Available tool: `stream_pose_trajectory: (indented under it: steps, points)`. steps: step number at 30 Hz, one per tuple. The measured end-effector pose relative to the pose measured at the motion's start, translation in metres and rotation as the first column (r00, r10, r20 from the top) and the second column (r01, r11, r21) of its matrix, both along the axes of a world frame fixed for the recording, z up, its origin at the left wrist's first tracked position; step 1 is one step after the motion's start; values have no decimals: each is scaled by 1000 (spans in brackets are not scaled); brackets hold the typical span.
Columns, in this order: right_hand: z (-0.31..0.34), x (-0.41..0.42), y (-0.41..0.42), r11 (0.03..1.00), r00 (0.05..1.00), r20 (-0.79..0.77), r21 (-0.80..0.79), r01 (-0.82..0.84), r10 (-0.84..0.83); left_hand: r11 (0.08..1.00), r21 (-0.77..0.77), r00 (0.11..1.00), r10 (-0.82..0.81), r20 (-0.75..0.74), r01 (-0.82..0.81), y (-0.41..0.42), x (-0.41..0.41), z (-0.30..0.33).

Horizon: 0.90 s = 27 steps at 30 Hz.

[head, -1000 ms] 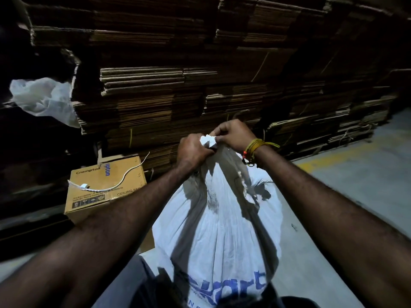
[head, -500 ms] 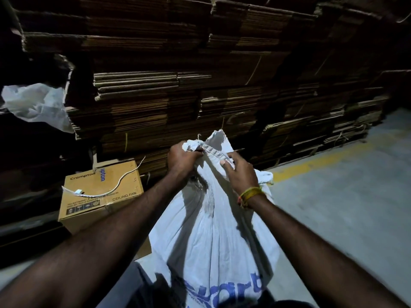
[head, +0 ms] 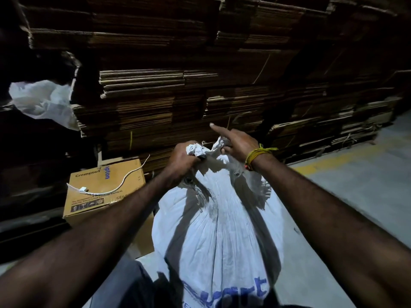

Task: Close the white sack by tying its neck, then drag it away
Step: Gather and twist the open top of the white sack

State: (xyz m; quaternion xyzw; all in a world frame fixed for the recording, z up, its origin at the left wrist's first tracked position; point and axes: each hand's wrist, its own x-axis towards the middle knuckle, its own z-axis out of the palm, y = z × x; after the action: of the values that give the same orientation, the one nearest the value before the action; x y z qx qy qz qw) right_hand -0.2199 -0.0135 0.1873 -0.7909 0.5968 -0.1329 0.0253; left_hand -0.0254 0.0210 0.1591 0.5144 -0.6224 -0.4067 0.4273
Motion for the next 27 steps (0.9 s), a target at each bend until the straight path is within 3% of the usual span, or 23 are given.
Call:
stream_pose_trajectory:
  steps: [4,7,11,16,20,27]
  points:
    - [18,0,-4,1000,999,-42,-3,26,-26,1000,8,999,2,-50,-1,-1,0,-2]
    - [20,-2,-1,994,996,-23,-74,79,-81,997,46,981,61,-185,-54,-2,-5,-3]
    - [21,11,10,991,990,-70,-52,122,-125,992,71,936,121,-329,-103,-8,-24,1]
    - [24,23,11,987,988,8,-44,155,-155,979,110,913,199,-357,-170,-15,-50,2]
    - [27,17,8,985,974,150,-18,173,-169,989,96,945,134,-299,-110,-18,-59,-1]
    - [27,12,2,996,971,225,-14,87,-82,986,167,976,29,-216,8,-22,-52,-11]
